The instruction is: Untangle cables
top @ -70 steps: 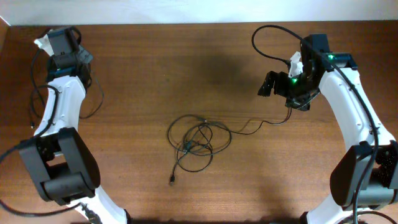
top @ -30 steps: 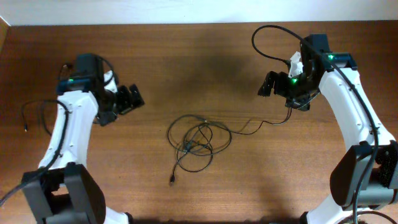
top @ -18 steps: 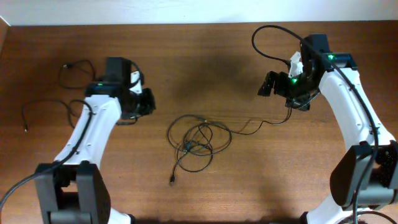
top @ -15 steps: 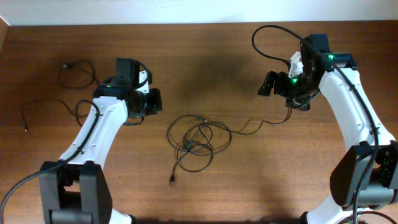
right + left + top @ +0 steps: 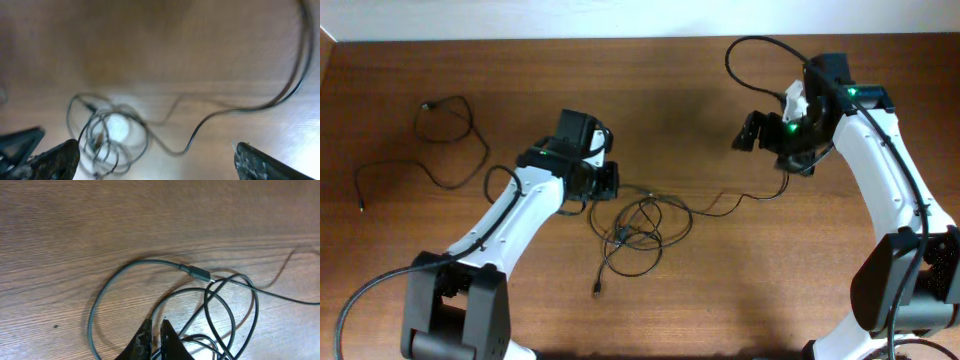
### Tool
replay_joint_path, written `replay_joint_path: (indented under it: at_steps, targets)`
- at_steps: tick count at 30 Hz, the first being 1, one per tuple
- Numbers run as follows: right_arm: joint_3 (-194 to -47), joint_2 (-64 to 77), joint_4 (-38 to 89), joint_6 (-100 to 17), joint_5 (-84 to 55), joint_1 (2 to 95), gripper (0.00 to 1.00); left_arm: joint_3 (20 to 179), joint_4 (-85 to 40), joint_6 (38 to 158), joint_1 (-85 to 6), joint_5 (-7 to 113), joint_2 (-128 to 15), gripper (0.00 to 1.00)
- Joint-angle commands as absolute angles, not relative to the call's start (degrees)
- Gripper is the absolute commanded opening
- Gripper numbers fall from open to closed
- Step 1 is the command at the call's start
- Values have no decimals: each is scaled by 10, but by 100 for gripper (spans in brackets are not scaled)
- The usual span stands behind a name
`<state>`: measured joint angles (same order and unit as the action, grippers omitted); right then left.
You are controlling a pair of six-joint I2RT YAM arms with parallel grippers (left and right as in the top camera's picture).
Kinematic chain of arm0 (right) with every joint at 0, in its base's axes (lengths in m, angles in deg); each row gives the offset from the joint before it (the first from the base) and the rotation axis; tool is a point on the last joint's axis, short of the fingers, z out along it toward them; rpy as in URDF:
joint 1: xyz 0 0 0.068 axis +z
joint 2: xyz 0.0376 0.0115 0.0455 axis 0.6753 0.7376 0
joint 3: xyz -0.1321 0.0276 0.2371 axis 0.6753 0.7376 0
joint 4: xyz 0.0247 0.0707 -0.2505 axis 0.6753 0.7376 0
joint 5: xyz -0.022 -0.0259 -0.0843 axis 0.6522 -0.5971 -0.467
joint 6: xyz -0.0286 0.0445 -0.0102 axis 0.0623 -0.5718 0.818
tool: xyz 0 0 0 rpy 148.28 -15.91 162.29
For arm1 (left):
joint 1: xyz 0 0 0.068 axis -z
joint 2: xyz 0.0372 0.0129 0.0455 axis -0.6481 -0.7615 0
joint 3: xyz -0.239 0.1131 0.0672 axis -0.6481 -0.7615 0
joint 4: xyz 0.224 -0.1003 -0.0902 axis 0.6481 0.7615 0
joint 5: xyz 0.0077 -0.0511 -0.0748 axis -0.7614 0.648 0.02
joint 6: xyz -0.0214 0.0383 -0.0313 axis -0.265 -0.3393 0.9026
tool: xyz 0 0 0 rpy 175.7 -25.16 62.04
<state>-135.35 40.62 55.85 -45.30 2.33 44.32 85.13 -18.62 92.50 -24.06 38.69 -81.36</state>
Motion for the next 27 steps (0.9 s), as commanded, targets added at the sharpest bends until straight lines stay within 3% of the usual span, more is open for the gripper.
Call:
replay_joint_path:
  at_steps: [1,4,5,6,7,10,12,18,22,27]
  targets:
    - [-1349,409,586,-459,81,443,96,848,-192,909,-240,328,-818,11]
    - [-1348,411,634,-426,70,445,42,848,-192,910,-240,317,-818,10]
    - [-1345,412,645,-426,59,448,30,848,-192,910,-240,317,-818,11]
    - [-1334,412,649,-426,52,456,28,848,-191,910,-238,317,-818,10]
    - [-1324,412,647,-429,53,463,29,848,-192,910,-236,317,-818,11]
    - [-1284,413,630,-456,53,487,57,848,-193,910,-235,317,-818,11]
    - [-1259,413,614,-480,52,503,67,848,-195,910,-235,316,-818,12]
    - [-1158,413,484,-616,56,571,72,847,-182,922,-237,258,-818,14]
    - [-1143,412,389,-561,94,636,72,847,-166,966,-252,251,-818,9]
    - [-1144,412,324,-511,118,676,74,847,-166,958,-276,332,-836,8]
